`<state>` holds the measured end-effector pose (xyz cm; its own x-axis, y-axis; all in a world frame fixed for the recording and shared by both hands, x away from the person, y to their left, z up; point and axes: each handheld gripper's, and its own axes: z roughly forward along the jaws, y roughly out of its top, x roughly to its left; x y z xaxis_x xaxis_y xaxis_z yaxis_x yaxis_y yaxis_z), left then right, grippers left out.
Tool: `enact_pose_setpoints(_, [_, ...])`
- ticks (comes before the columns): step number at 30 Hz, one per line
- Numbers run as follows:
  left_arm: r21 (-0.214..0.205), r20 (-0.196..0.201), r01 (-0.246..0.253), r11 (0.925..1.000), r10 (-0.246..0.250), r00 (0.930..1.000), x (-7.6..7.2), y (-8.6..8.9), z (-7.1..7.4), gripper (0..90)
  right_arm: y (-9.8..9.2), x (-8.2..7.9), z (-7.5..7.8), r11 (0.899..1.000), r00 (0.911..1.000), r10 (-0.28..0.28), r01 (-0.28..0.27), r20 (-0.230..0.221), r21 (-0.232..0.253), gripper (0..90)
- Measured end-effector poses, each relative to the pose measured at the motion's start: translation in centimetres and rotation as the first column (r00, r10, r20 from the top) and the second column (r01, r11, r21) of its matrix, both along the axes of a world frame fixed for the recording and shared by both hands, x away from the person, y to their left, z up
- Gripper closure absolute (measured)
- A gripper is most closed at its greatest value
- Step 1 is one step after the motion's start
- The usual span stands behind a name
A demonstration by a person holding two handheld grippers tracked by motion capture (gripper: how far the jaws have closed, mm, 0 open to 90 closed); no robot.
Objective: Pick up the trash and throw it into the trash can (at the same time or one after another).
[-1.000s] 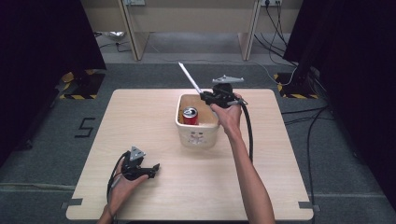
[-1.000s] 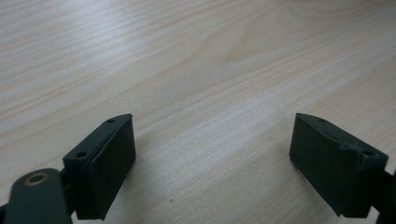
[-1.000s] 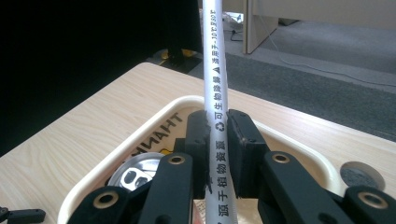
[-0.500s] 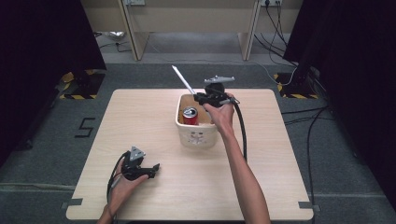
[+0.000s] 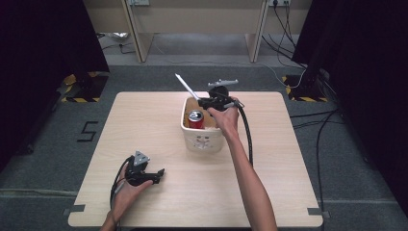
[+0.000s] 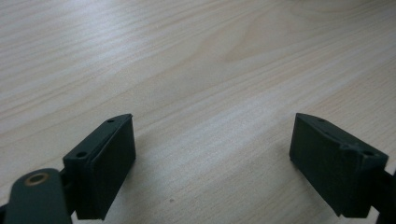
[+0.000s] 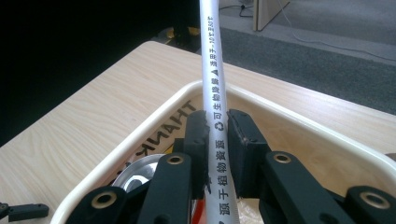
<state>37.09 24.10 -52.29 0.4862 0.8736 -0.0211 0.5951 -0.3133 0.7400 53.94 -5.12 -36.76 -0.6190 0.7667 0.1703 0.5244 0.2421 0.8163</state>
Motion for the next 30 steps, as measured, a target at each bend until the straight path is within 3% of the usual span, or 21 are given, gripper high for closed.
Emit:
enact_pose_setpoints(9, [0.0,0.0,0.0,1.0,0.0,1.0,0.0,0.0,0.0,13.5,0.3,0.2,-0.5,1.0,0.9995,0.002,-0.003,-0.032,-0.03,78.0])
enact_pose_setpoints(14, [0.0,0.0,0.0,1.0,0.0,1.0,0.0,0.0,0.0,13.5,0.4,0.2,-0.6,0.999,0.9992,0.001,-0.003,-0.04,-0.04,73.3])
enact_pose_setpoints(30, [0.0,0.0,0.0,1.0,0.0,1.0,0.0,0.0,0.0,13.5,-0.7,-0.5,0.7,0.998,0.9989,-0.046,0.047,0.004,-0.039,52.2])
